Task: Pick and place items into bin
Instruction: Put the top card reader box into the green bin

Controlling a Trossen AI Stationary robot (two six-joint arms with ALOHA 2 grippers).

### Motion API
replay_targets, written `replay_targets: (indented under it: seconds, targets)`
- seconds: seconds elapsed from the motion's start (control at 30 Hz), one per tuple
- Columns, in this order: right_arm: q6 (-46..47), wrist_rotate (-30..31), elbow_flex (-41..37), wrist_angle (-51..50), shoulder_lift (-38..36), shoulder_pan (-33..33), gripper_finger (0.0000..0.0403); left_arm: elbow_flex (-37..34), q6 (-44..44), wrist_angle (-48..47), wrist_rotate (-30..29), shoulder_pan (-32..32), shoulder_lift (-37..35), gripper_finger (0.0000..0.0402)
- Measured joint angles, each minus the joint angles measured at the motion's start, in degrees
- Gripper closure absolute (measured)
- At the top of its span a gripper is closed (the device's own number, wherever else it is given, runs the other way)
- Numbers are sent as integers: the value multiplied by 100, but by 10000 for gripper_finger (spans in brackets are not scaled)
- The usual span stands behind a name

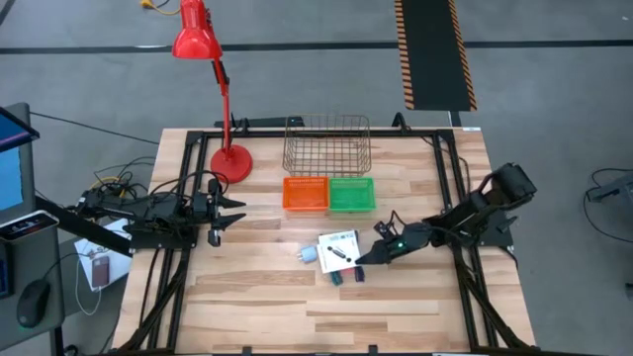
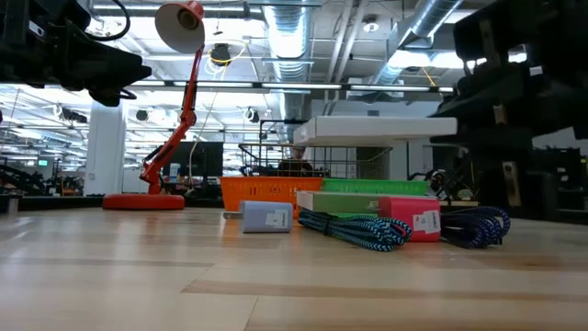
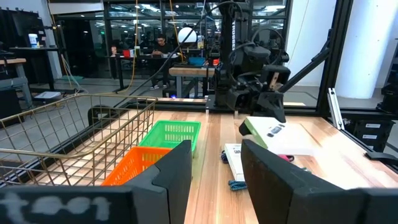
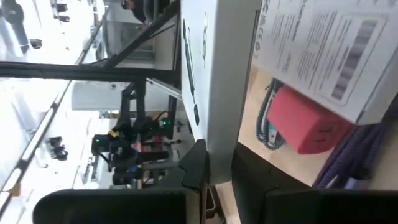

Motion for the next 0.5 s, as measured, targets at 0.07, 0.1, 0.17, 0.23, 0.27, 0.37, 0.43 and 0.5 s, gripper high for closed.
replay_targets:
  seconds: [0.07,0.1,0.17,0.23,0.27,0.37,0.43,0.5]
  targets:
    - [-57,-38,2,-388,-264,-78,361,1,0,1,0,-2,0,274]
    - [-104,-40,2,-582,-407,-115,361,0,0,2,-2,0,0,274]
    - [-204,-88,2,-995,-720,-218,361,0,-1,1,0,-1,0,274]
    - [-333,-145,2,-1388,-1057,-343,361,0,0,2,-2,0,0,274]
    - [-400,-166,2,-1580,-1236,-417,361,0,0,1,0,-2,0,274]
    - [-638,-211,4,-2164,-1806,-659,361,0,0,2,-1,0,0,274]
    - [-828,-305,6,-2608,-2214,-853,361,2,0,2,-2,-2,0,274]
    - [-1021,-358,9,-3085,-2625,-1059,361,0,0,0,0,-2,-2,274]
